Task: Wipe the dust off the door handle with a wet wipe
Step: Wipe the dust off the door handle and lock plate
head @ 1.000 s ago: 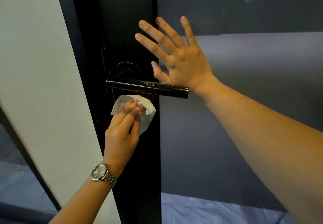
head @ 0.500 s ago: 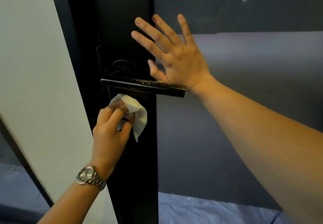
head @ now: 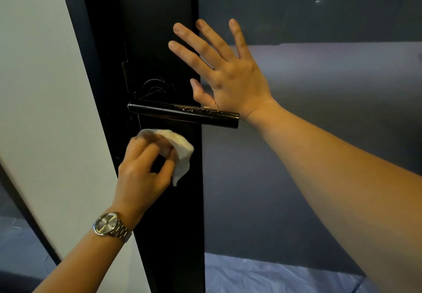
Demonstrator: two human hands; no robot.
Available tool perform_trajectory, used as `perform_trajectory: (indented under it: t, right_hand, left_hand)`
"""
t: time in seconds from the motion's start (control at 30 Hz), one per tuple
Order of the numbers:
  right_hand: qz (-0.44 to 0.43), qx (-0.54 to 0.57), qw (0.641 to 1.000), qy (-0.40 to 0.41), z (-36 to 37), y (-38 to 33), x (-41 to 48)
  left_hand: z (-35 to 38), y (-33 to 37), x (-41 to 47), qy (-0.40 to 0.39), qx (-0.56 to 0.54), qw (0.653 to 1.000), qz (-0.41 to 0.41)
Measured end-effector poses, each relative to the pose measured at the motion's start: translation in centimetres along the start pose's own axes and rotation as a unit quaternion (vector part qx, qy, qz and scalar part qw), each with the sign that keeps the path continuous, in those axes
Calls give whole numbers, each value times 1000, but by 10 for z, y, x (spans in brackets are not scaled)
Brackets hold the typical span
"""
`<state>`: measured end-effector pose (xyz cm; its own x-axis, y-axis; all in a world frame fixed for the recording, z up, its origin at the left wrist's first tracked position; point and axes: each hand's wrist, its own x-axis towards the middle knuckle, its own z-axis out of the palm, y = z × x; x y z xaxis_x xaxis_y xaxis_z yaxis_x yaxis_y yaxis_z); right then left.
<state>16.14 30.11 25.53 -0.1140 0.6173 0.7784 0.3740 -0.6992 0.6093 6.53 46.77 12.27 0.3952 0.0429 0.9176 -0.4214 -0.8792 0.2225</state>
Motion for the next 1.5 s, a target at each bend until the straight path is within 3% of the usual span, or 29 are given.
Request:
perform_trajectory:
  t: [0.1,0.27,0.47,0.6,0.67,0.87,0.93,1.03,1.1,1.2,1.33,1.5]
  right_hand:
    - [-1,2,1000,-2,0,-1,0]
    - [0,-4,1000,6,0,0,1]
    - [-1,0,1000,6,1,0,0]
    - [0,-3,1000,6,1,0,0]
    - [0,-4,1000,6,1,0,0]
    - [-2,-6,1000,0,1,0,0]
    - [-3,-6,1000,1,1,0,1]
    - [2,-7,1000,4,0,0,1]
    - [1,-7,1000,2,0,0,-1]
    - [0,-6,1000,0,0,-1,-1]
    - [0,-5,1000,3,0,0,1]
    - [-1,-6,1000,7,1,-1,0]
  left_hand:
    - [0,4,4,-13,10,999,-46]
    - [1,18,14,-124,118,985,36]
    - [12,23,17,-53,117,987,-95]
    - [10,12,13,-93,165,981,42]
    - [8,5,15,-100,169,978,65]
    - [24,18,6,-50,148,983,-92]
    - [19,16,7,-71,163,982,-63]
    - [10,9,11,-119,178,975,52]
    - [8,11,12,-120,162,977,68]
    - [11,16,18,-66,133,989,22]
    - [10,20,27,33,6,984,-176]
    - [5,23,14,52,-50,961,-268]
